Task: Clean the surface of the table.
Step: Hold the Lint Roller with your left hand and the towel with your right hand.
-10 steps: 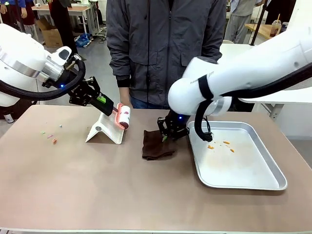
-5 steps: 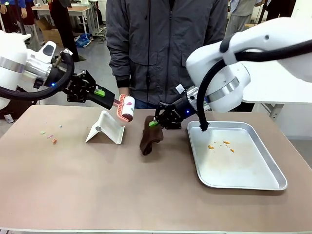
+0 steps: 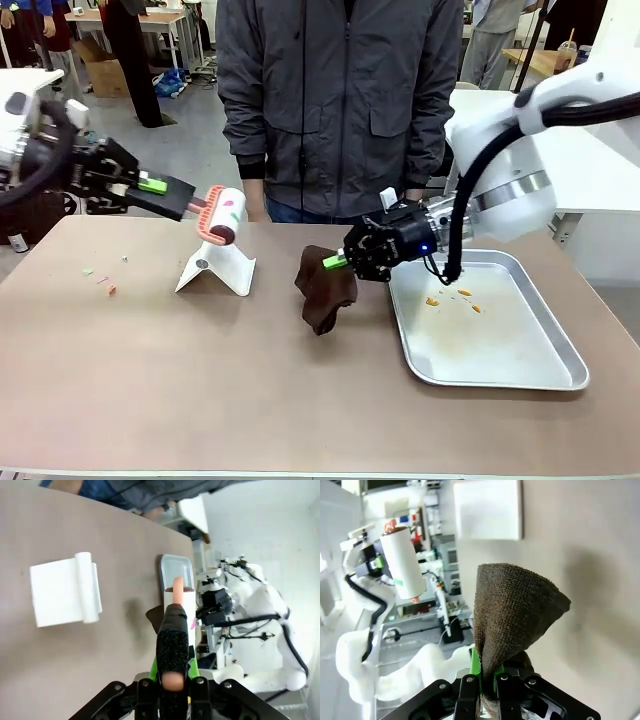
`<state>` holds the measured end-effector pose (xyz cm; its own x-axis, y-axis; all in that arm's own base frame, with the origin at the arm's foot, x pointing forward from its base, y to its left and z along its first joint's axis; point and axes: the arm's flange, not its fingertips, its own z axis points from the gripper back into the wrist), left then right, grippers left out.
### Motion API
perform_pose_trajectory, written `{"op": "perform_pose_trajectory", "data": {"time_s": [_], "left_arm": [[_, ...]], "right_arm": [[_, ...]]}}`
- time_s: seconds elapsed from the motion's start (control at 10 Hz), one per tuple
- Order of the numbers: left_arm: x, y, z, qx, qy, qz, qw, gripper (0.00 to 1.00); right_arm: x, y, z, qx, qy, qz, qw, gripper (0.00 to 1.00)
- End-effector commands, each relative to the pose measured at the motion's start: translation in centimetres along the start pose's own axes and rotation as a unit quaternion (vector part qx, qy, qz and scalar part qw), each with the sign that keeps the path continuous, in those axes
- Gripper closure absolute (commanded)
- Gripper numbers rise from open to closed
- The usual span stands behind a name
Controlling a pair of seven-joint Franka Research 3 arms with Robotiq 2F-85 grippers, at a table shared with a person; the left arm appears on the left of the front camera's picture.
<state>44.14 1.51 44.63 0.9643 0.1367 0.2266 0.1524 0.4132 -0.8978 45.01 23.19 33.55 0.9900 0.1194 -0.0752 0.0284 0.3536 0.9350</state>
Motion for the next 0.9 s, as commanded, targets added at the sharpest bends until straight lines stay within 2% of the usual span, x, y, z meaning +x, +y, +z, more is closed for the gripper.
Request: {"op": "perform_pose_trajectory", "data": {"time_s": [0.0, 0.1, 0.3, 0.4, 0.6, 0.8], "left_arm": [[-3.1, 0.2, 4.1, -0.046, -0.002, -0.044, 0.998, 1.00], [-4.4, 0.4, 6.3, -0.035, -0.001, -0.048, 0.998, 1.00], [-5.8, 0.8, 10.8, -0.039, -0.010, -0.036, 0.999, 1.00], [-6.1, 1.3, 12.4, -0.019, -0.028, -0.005, 0.999, 1.00], [-6.7, 2.2, 17.0, -0.016, -0.043, 0.030, 0.999, 1.00], [-7.8, 3.0, 19.7, 0.007, -0.054, 0.055, 0.997, 1.00]], "right_arm": [[-4.8, 1.9, 1.8, 0.027, -0.049, 0.021, 0.998, 1.00], [-7.7, 2.1, 3.6, 0.031, -0.115, 0.042, 0.992, 1.00], [-11.9, 1.0, 8.8, 0.059, -0.198, 0.051, 0.977, 1.00], [-13.3, 0.2, 11.4, 0.070, -0.242, 0.065, 0.966, 1.00], [-14.9, -1.1, 16.7, 0.085, -0.286, 0.067, 0.952, 1.00], [-16.7, -2.5, 20.8, 0.099, -0.316, 0.051, 0.942, 1.00]]}}
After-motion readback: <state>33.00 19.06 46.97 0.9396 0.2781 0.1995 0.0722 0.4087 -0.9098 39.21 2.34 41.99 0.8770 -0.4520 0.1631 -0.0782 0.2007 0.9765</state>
